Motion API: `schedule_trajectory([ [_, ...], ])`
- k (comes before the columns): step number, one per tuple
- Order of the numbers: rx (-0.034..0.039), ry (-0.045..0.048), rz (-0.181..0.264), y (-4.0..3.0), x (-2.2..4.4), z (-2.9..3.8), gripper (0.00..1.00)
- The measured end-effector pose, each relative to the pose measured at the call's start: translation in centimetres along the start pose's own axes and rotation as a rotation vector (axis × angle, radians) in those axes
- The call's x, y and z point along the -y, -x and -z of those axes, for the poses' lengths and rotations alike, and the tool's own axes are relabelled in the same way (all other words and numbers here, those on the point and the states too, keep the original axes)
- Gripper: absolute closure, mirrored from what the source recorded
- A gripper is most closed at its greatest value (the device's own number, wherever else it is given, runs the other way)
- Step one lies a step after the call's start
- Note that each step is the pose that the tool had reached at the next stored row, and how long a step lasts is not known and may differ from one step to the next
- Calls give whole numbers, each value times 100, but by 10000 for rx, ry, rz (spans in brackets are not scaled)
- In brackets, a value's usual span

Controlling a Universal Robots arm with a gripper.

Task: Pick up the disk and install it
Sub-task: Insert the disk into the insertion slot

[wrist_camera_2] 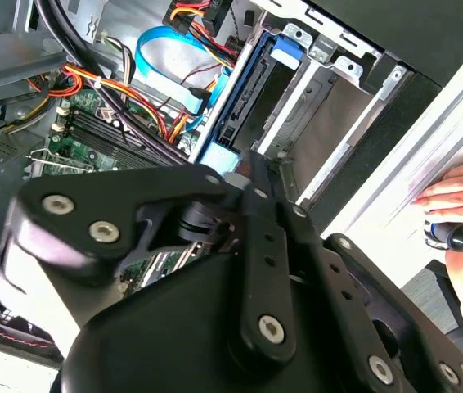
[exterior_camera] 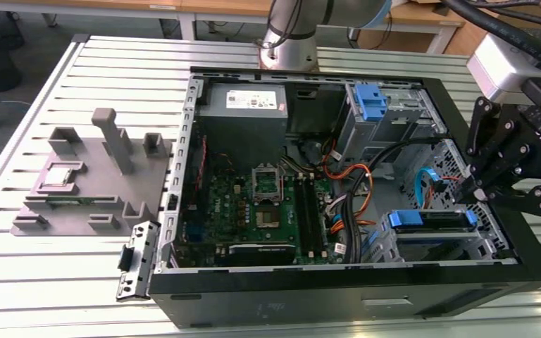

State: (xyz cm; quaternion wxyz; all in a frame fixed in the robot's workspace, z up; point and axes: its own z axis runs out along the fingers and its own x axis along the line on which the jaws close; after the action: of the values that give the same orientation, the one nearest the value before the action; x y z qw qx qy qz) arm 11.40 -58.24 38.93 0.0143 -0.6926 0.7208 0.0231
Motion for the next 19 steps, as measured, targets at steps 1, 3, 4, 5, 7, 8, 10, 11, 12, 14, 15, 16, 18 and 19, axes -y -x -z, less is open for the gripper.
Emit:
schedule_trajectory([
  [1, 0, 0, 0, 0, 0, 0, 89],
  [3, 0, 0, 0, 0, 0, 0, 90],
  [4, 0, 0, 0, 0, 0, 0, 90],
  [5, 0, 0, 0, 0, 0, 0, 90],
  [7, 0, 0, 0, 0, 0, -1, 90],
  [8, 0, 1, 0, 0, 0, 0, 90],
  [10, 4, 0, 0, -1, 0, -12, 90],
  [11, 4, -1, 0, -2, 0, -30, 90],
  [12, 1, -1, 1, -3, 1, -48, 90],
  [14, 1, -1, 0, -4, 1, -83, 90],
  [15, 2, -1, 0, -5, 1, -102, 90],
  [16, 1, -1, 1, -6, 2, -119, 90],
  [18, 2, -1, 1, -8, 2, -156, 90],
  [19, 2, -1, 0, -9, 2, -175, 90],
])
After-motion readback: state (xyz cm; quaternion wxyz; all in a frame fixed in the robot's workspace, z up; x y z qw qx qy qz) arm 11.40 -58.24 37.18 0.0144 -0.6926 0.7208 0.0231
